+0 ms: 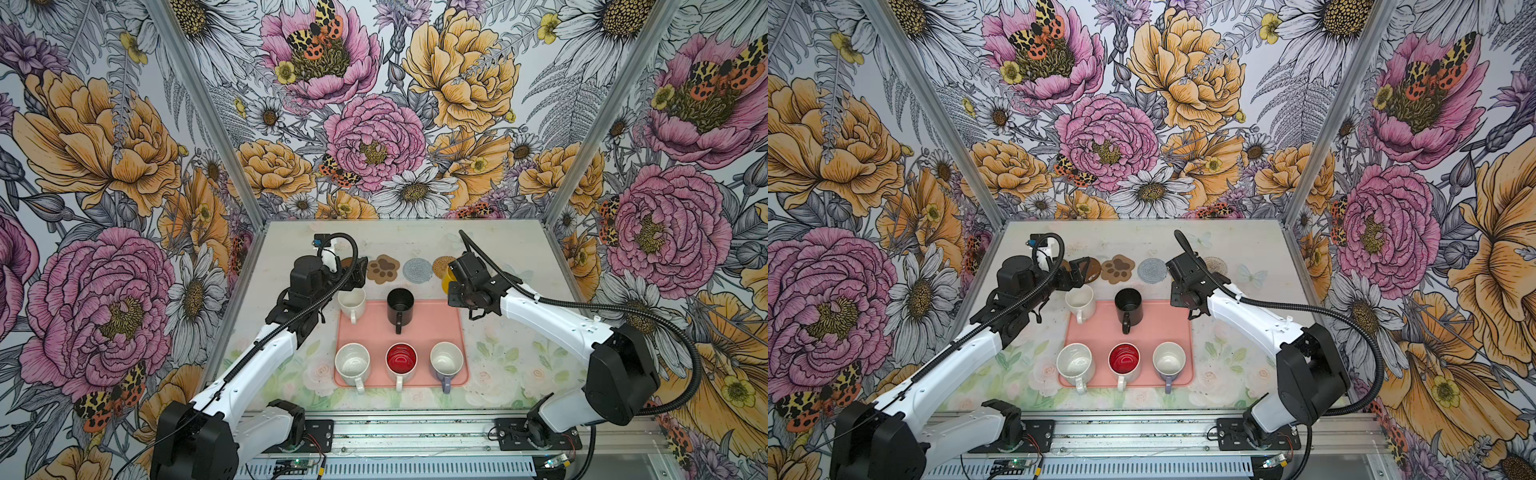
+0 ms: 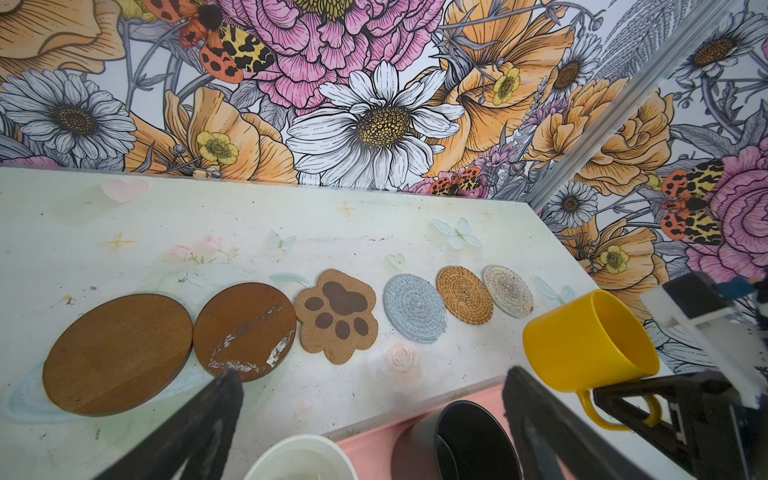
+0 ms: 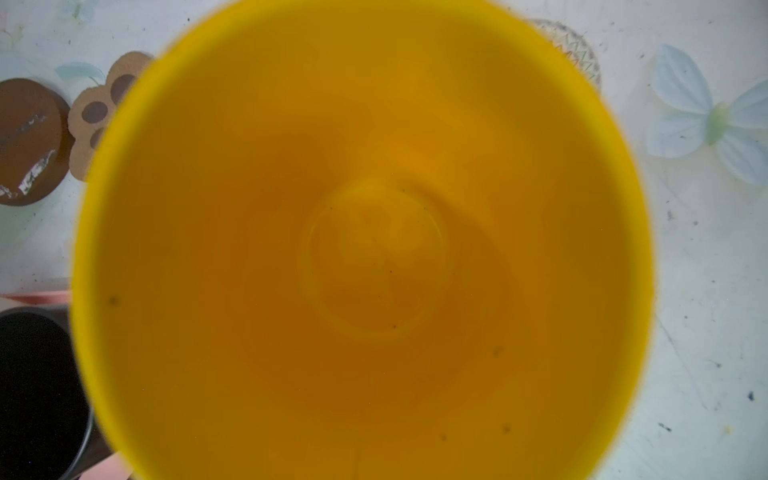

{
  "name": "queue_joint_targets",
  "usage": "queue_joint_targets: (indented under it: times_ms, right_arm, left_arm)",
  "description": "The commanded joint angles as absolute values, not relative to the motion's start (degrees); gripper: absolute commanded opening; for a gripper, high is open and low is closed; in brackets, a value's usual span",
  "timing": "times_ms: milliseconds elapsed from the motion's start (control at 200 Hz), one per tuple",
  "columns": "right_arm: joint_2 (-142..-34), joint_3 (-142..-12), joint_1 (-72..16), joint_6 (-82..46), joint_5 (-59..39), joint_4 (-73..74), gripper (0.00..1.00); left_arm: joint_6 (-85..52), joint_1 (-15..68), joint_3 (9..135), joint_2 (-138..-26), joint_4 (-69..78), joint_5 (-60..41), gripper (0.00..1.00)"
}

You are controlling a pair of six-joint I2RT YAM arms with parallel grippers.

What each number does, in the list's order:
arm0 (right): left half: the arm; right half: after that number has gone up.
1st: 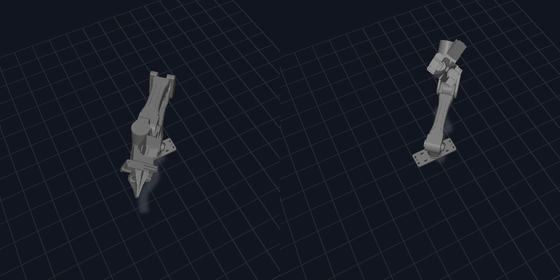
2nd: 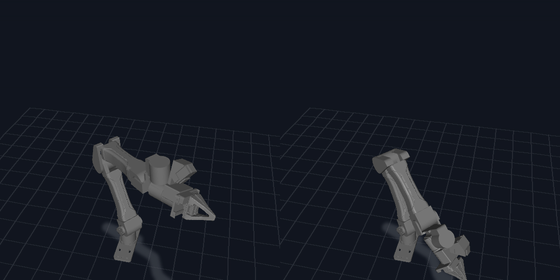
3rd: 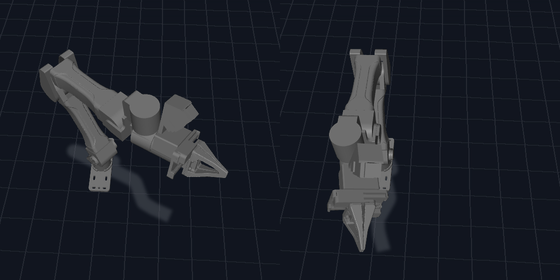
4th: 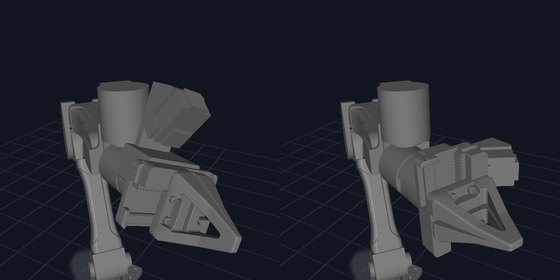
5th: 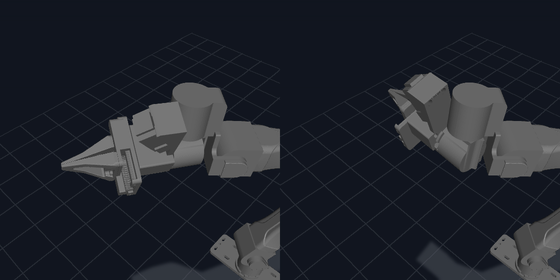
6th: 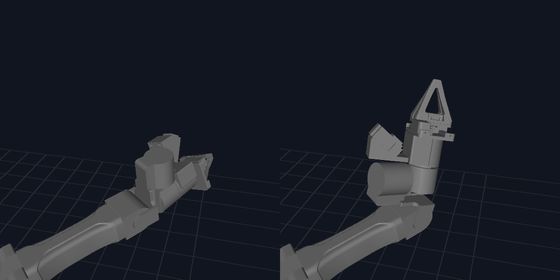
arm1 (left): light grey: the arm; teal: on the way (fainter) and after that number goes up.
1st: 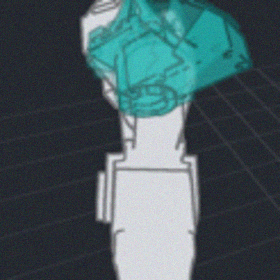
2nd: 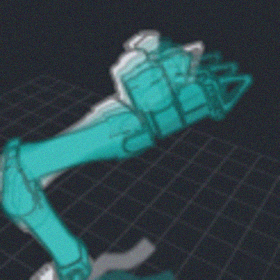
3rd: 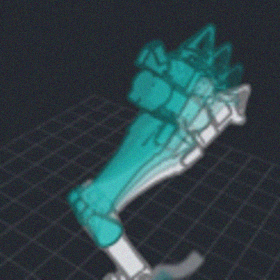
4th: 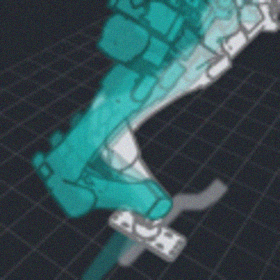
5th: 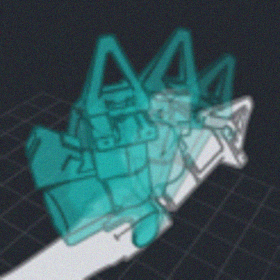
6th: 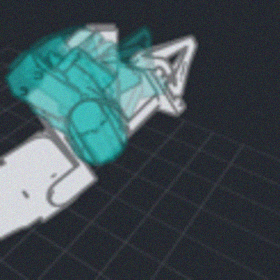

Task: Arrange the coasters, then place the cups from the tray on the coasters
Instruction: 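Grasp the yellow mug with the right gripper and lift it off the tray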

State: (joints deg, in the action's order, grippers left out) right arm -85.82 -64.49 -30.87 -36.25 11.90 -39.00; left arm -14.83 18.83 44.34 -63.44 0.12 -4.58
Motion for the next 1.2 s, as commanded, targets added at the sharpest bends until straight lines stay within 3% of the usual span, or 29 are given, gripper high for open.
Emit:
queue_joint_targets:
  times_ms: [0, 590, 1191]
  right_arm:
    - [-83.32, -68.53, -27.82, -32.63, 11.08, -36.56, 0.00]
    - [-95.14, -78.67, -12.61, -23.93, 4.68, -36.56, 0.00]
    - [-107.11, -86.21, -9.67, -21.60, 6.28, -36.52, 0.00]
  left_arm:
    - [-15.10, 18.01, 43.51, -63.60, 1.24, -5.44, 0.99]
    - [-14.96, 17.73, 43.93, -64.17, 0.94, -4.92, 0.99]
    - [-14.91, 17.68, 43.81, -62.58, -0.23, -3.90, 0.99]
